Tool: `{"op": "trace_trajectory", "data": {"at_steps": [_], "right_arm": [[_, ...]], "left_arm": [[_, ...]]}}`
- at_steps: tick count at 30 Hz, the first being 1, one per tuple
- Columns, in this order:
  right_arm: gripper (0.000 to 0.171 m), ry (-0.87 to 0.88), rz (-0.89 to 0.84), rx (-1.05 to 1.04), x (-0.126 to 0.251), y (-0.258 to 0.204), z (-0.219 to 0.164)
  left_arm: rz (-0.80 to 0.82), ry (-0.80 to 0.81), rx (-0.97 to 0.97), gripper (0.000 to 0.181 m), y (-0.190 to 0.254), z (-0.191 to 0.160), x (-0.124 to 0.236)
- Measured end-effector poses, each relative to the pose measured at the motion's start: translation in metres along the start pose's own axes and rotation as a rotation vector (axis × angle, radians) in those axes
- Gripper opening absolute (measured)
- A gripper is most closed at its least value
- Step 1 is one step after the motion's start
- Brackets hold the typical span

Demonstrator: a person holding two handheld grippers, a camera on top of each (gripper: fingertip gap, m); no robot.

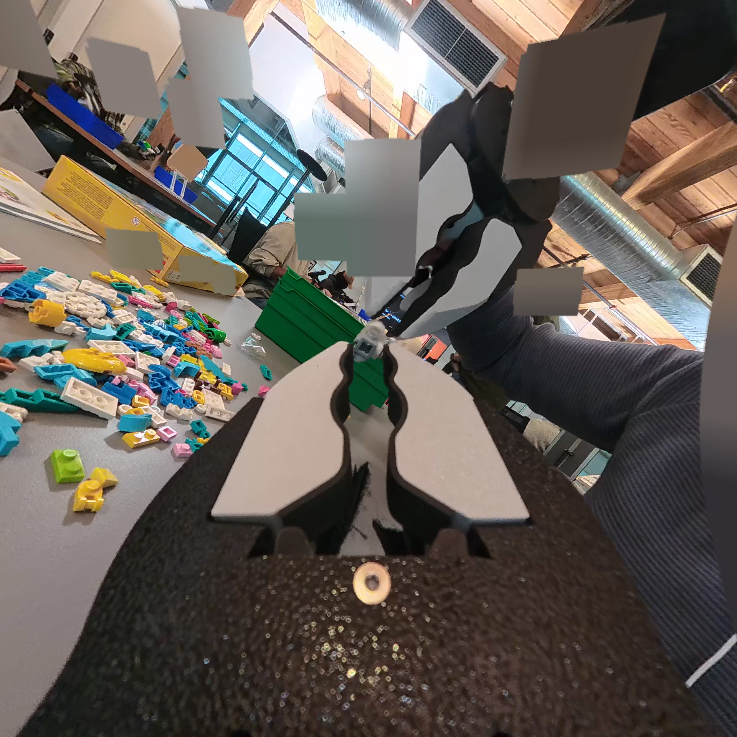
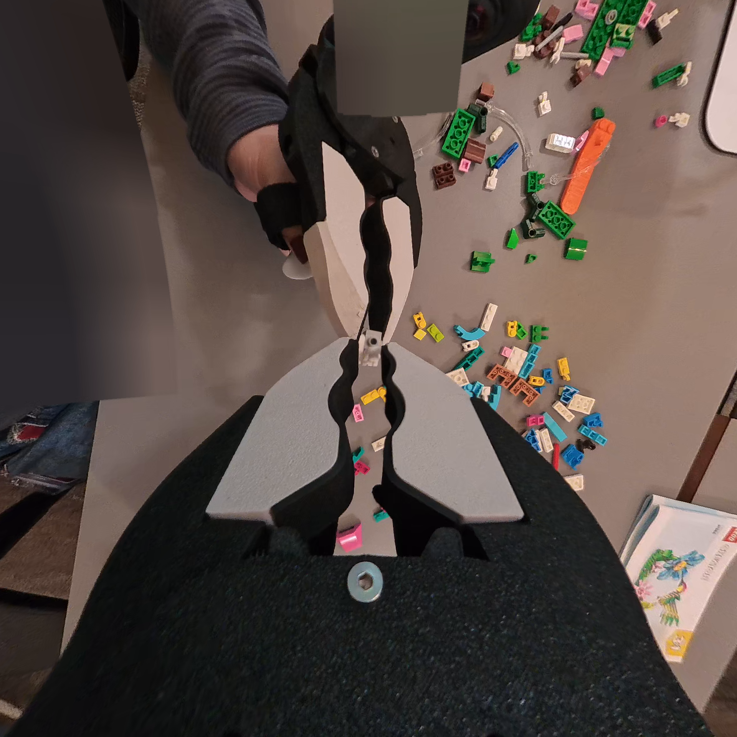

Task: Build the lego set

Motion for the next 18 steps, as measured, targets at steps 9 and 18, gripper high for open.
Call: {"op": "trace_trajectory", "data": {"at_steps": [9,18], "right_arm": [[0.014,0.08,-0.101,0.028,0.015,-0.001,-0.004],[0.013,0.212,-0.241,-0.196,0.01,-0.012,-0.079]], "left_arm": [[0.015,0.025,-0.01,0.014,-0.001,0.004,0.001],[0.071,0.071,-0.06,0.014,-0.009,0.016,0.006]]}}
Point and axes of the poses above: each gripper's, where its closed fingertips meet, x back along the fingers, z out of its top, y = z × x across the jaws, the point moved 2 cm from there along x, back along the fingers, and after that the axes turned 13 degrees about y, right-handed, at the moved point
